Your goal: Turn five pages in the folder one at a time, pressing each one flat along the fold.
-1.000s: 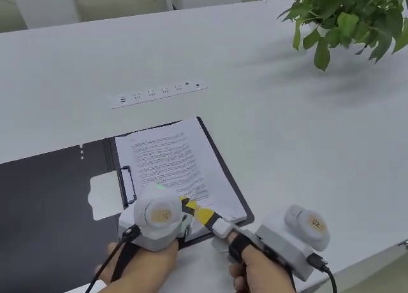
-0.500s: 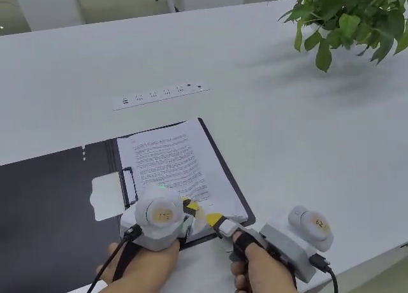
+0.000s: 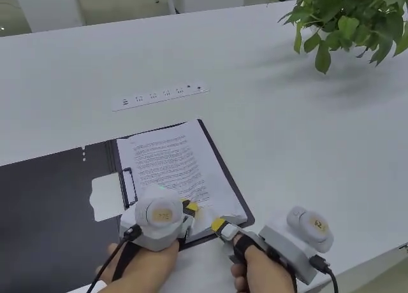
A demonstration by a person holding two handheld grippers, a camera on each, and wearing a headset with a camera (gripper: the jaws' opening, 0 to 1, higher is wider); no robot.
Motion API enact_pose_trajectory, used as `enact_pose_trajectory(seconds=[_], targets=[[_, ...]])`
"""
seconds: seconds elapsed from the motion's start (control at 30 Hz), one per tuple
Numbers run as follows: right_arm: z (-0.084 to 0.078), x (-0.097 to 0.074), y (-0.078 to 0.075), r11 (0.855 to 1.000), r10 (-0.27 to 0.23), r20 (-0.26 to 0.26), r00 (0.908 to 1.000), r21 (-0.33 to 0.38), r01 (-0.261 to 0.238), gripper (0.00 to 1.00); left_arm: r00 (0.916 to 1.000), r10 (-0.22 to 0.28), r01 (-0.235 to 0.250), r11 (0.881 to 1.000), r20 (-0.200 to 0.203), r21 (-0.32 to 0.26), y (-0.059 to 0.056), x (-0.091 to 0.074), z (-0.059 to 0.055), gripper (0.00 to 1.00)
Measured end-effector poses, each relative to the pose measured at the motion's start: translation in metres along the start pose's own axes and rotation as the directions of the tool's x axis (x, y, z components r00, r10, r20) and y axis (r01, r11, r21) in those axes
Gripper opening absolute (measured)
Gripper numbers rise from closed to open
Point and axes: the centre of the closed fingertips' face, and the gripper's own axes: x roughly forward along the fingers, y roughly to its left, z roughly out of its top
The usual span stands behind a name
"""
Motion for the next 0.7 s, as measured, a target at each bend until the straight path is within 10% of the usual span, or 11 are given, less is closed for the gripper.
enact_pose_trajectory(seconds=[0.3, 0.7], targets=[[0.004, -0.004, 0.011, 0.978, 0.007, 0.033, 0.9994, -0.211, 0.000, 0.00, 0.9996, -0.009, 0.008, 0.999, -0.026, -0.046, 0.003, -0.012, 0.000, 0.18], [0.004, -0.013, 0.053, 0.914, 0.092, 0.051, 0.9944, -0.401, -0.064, 0.00, 0.9965, 0.075, -0.072, 0.995, 0.038, -0.075, 0.049, -0.068, 0.018, 0.25]])
